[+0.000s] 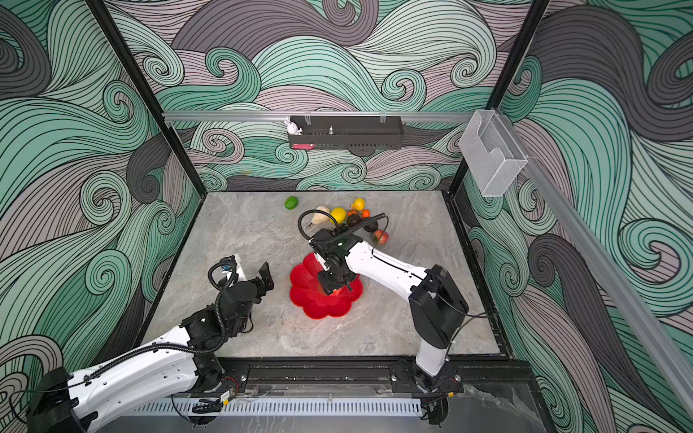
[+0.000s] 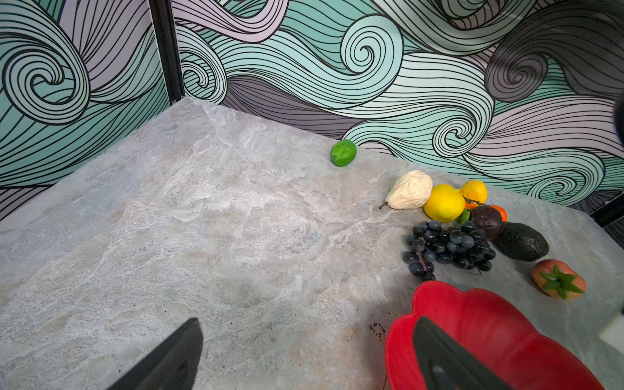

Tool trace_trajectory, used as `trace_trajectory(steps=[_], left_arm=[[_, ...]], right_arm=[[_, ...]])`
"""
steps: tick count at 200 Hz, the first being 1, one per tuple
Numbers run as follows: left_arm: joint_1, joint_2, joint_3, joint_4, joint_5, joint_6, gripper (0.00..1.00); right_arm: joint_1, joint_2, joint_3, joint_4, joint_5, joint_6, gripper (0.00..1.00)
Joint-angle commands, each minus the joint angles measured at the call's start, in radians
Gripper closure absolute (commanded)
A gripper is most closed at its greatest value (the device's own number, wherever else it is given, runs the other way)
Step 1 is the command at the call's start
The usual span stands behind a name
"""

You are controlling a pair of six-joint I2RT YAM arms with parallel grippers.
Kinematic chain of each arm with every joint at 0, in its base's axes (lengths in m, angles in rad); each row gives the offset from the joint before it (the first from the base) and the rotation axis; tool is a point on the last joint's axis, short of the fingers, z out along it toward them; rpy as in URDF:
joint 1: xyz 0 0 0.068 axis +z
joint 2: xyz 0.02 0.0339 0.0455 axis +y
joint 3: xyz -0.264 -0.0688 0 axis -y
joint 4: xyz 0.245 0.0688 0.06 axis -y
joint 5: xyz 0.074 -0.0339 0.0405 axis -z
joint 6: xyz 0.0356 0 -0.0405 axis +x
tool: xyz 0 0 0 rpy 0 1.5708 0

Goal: Arrange fruit in a fruit bowl
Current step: Place the fruit in the fruit bowl.

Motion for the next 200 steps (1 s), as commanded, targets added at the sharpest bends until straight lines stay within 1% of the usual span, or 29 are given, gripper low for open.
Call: trace_trajectory(steps=[1,67,89,150,200], left_arm=[[0.01,0.007,0.0,0.023,-0.036,0.006,0.01],[0.021,0.009,-0.006,0.022,-0.03,-0.007,0.01],[0.024,0.009,-0.007,0.022,-0.028,-0.01,0.01],[0.029,0.013,-0.006,0.022,-0.021,-0.013,0.01],[0.034,0.015,-0.008,0.02,-0.017,-0.016,0.01]], right_arm=[[-0.004,0.044,0.044,-0.03,-0.023,-0.017,0.53],[-0.003,0.154,0.093,-0.039,-0.064,-0.025,0.52],[-0.004,0.181,0.106,-0.047,-0.066,-0.028,0.5],[-0.004,0.207,0.123,-0.047,-0.024,-0.025,0.31],[-0.003,0.194,0.124,-0.046,0.004,-0.025,0.23]])
